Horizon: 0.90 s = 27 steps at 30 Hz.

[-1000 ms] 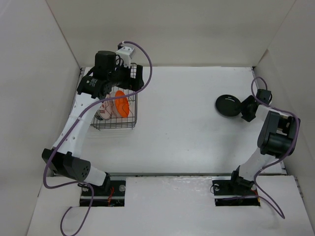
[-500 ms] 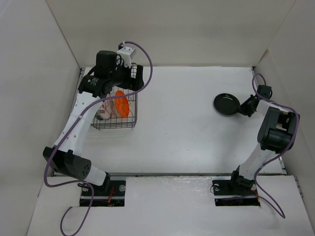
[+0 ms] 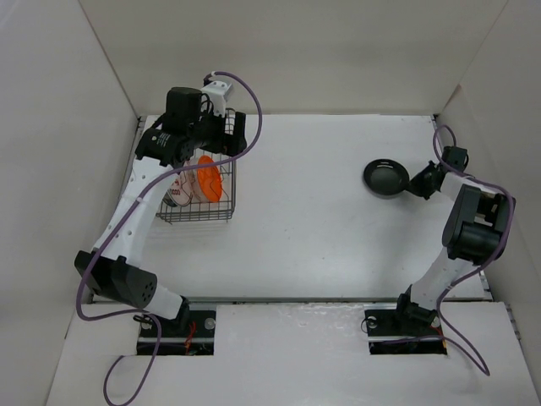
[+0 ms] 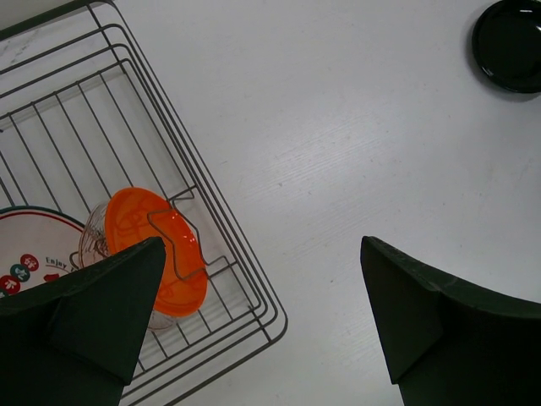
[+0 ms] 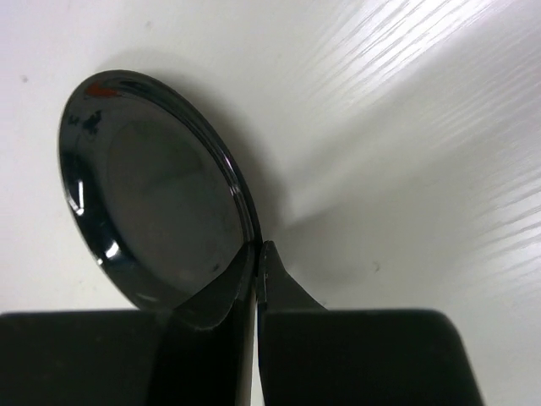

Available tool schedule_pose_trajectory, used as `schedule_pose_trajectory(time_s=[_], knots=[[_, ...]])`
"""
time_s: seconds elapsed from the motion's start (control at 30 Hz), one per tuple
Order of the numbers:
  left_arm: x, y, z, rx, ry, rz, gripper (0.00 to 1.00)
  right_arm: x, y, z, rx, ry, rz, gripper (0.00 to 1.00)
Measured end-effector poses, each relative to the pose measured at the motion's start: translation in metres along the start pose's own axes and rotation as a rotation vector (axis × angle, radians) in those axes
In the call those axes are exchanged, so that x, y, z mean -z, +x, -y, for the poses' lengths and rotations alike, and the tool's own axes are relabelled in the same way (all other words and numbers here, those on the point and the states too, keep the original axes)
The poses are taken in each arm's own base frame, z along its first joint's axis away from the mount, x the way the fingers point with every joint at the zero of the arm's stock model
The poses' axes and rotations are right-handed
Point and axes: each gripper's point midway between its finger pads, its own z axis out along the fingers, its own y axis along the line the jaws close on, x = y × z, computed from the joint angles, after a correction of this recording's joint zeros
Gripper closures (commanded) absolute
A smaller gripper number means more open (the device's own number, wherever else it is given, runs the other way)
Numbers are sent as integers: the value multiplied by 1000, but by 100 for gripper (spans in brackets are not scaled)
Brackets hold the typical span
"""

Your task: Load the plates into the dish rack

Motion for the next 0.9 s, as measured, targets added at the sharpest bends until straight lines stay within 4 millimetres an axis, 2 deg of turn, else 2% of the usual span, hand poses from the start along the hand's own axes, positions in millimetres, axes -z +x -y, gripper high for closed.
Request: schedule_pose_trajectory(time_s=[0.1, 0.17, 0.23, 0.37, 0.47, 0.57, 0.7, 0.9], knots=[[-2, 0, 0, -2, 5, -4, 0, 8, 3, -13, 10, -66, 1, 100], [-5, -2, 3, -5, 27, -8, 0, 22, 3, -29, 38, -114, 29, 100], [-10, -9, 9, -12, 64, -1, 0, 46, -1, -56, 88, -179, 89, 100], [-22, -24, 24, -26, 168, 26, 0, 102, -17, -122, 192, -364, 225, 100], [-31, -30, 35, -30, 247, 42, 0, 125, -20, -156, 248, -474, 274, 100], [-42, -32, 51, -31, 357, 53, 0, 129, -7, -172, 294, -533, 256, 100], [-53, -38, 71, -30, 501, 82, 0, 138, 29, -204, 382, -625, 202, 100], [-67, -39, 96, -22, 669, 85, 0, 181, 85, -260, 522, -827, 174, 100]])
